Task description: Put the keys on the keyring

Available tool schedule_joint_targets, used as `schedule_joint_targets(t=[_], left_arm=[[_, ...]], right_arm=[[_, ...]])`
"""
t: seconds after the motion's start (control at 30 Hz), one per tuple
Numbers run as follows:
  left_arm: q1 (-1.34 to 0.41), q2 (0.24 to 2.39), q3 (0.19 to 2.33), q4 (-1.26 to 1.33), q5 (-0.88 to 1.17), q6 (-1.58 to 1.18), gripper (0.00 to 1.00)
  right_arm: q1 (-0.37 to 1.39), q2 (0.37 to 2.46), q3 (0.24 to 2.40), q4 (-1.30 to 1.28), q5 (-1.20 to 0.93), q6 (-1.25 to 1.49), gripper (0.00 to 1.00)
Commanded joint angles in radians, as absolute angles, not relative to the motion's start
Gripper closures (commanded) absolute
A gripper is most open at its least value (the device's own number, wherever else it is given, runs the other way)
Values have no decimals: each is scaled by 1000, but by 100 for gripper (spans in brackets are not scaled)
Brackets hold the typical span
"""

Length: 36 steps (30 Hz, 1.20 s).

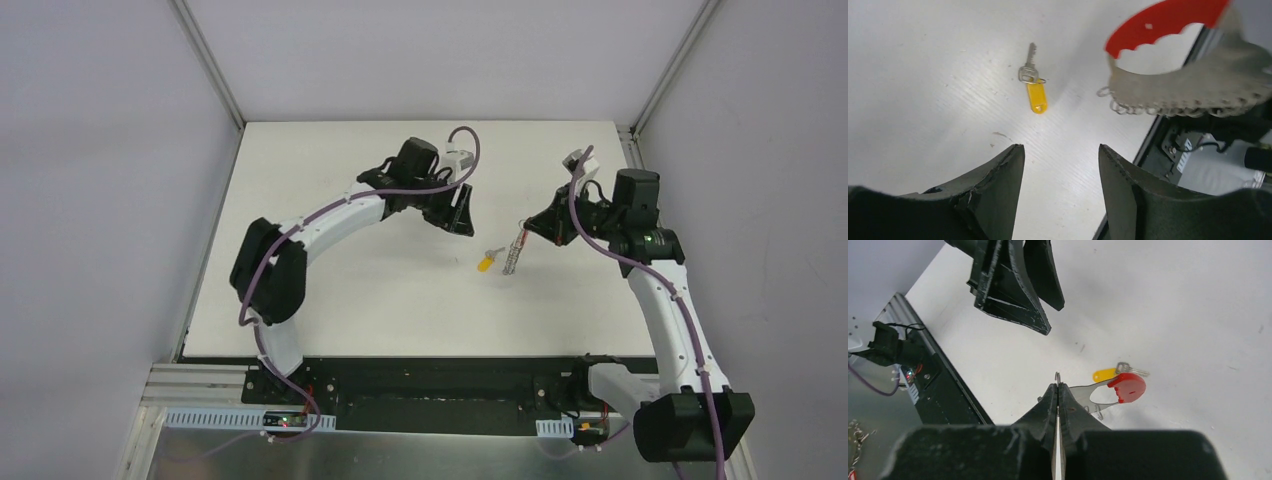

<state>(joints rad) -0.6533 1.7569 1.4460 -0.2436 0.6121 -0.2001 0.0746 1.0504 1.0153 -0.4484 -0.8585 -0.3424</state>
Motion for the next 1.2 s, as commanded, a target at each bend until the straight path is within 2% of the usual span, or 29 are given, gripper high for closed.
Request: schedule_joint_targets(t=[0.0, 0.37, 0.7, 0.9, 1.17], left_arm=[[-681, 1873, 1540, -313, 526, -308, 43], [-771, 2136, 1822, -431, 442, -427, 47], [-817, 2336, 2015, -446, 513, -518, 55], [-816, 2325, 1945, -449, 507, -512, 58], [-816, 2153, 1711, -514, 416, -356, 59]], right_arm=[[14, 1004, 996, -491, -781, -358, 100], [-89, 902, 894, -507, -789, -392, 100], [-112, 894, 873, -518, -833, -418, 100], [-114, 892, 868, -525, -842, -430, 100], [-115, 893, 863, -527, -852, -437, 100]])
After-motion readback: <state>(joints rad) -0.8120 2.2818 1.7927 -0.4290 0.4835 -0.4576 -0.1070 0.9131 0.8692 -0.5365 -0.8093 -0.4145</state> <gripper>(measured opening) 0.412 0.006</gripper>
